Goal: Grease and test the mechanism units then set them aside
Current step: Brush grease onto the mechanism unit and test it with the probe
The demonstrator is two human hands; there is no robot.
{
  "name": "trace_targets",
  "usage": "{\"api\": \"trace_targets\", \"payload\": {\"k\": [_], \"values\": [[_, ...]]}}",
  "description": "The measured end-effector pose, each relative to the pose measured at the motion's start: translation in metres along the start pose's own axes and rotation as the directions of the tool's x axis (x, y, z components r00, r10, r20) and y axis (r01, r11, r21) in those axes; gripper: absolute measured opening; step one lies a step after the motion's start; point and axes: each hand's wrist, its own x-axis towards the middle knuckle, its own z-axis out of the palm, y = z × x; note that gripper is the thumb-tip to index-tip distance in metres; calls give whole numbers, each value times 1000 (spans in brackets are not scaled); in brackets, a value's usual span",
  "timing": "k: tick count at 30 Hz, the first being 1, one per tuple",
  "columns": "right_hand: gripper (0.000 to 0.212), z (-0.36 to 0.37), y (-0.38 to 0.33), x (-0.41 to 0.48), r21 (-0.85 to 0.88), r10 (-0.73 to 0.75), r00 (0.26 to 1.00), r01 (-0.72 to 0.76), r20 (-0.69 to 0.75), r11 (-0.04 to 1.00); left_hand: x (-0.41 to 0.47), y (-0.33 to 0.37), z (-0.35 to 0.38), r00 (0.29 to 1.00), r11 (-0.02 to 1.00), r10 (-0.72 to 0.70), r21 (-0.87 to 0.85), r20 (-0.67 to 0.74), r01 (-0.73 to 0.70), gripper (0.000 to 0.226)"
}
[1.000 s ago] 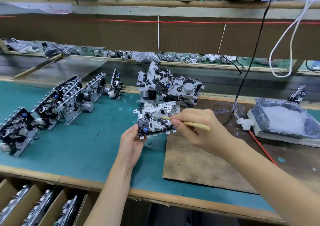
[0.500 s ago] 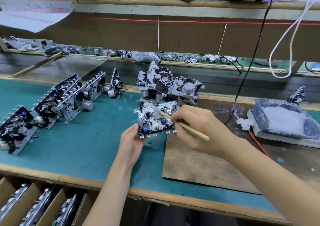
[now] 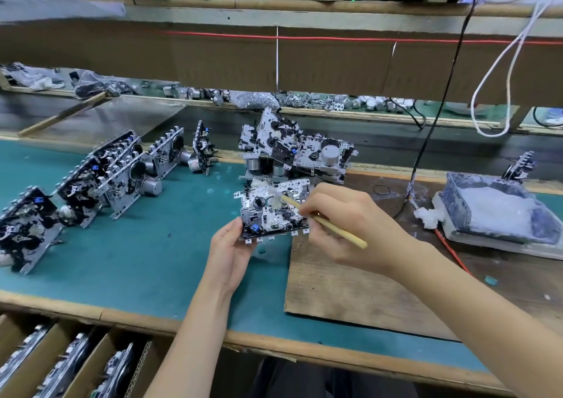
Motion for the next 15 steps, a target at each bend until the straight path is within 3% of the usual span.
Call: {"api": "trace_targets", "payload": {"k": [8,11,15], "values": [[12,2,1,-2,-26,-8,999,9,34,1000,-1,1,0,1000,1000,-1,21,20,0,56],[14,0,1,-4,-26,2,1000,-2,-22,1000,-1,1,0,1000,1000,-5,22,11,5,55],[20,-8,9,-16,-216,77,992,-97,-98,971,0,0,-2,1000,1000,-5,16,6,5,60]]}}
